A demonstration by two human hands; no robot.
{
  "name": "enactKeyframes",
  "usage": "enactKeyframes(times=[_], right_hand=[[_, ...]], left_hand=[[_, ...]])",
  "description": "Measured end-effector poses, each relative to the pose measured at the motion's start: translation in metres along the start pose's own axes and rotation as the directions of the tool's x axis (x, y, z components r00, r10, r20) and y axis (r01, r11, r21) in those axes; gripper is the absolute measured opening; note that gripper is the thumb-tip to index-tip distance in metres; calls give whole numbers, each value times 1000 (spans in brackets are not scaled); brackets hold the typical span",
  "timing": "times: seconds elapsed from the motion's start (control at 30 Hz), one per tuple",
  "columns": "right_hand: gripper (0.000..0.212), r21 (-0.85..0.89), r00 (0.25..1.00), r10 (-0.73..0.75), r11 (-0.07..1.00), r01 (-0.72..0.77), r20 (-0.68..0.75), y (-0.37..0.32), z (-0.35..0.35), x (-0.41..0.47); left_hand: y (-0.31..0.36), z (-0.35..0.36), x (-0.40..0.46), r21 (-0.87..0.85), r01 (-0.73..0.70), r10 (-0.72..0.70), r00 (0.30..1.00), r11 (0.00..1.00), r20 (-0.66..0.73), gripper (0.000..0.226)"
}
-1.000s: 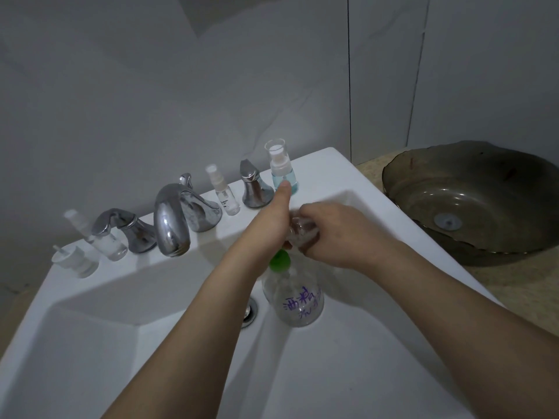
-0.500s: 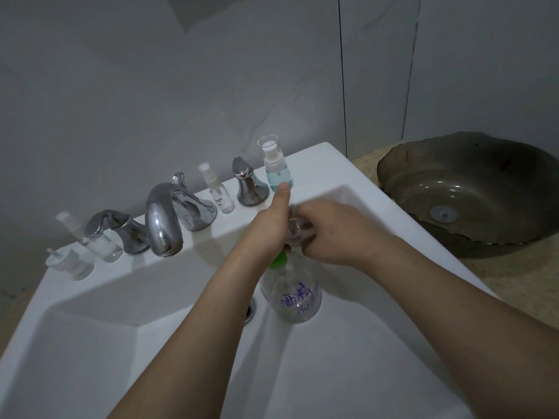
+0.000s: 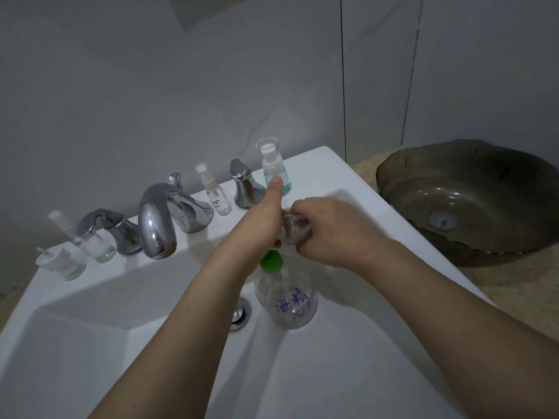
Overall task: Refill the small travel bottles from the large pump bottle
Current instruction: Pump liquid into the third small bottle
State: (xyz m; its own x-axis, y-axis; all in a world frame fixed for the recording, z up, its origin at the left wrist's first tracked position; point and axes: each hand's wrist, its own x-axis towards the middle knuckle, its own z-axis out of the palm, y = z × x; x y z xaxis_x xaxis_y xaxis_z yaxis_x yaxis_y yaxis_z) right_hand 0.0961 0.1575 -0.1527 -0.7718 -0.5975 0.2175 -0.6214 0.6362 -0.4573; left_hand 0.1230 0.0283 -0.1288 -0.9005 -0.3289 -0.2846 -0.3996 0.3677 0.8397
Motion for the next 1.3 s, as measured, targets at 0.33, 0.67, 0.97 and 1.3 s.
enactKeyframes(times=[0.33, 0.67, 0.97, 1.3], right_hand=[[51, 62, 996, 26, 998, -31, 88, 0, 2, -3], [39, 88, 995, 56, 994, -63, 84, -1, 0, -3], [27, 96, 995, 59, 993, -67, 81, 1, 1, -2], [46, 115, 988, 51, 991, -67, 143, 2, 0, -4]], left_hand=[[-11, 10, -4, 27, -30, 31, 999, 999, -32, 100], [-4, 3, -3, -56, 6, -6, 1000, 998, 0, 78], [-4, 2, -1, -64, -7, 7, 1000, 998, -6, 79], [-13, 10, -5, -4, 22, -22, 1000, 1000, -4, 95]])
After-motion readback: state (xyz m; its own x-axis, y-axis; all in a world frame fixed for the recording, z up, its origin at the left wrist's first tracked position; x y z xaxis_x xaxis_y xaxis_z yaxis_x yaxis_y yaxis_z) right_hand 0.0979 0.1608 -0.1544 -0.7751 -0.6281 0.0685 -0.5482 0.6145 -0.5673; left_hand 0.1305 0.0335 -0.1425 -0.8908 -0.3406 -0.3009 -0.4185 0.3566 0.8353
